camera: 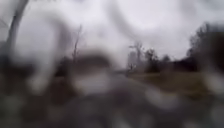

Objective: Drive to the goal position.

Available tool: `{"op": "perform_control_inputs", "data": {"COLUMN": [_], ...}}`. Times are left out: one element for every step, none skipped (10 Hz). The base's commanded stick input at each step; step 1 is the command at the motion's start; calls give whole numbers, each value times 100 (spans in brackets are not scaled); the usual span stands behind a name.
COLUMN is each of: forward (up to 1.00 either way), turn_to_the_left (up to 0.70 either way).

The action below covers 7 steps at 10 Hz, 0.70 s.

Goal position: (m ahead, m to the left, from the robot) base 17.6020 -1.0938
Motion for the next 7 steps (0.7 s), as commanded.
{"op": "perform_control_inputs", "data": {"forward": [85, 85, 85, 85, 85, 85, 85], "turn_to_the_left": [0, 0, 0, 0, 0, 0, 0]}}
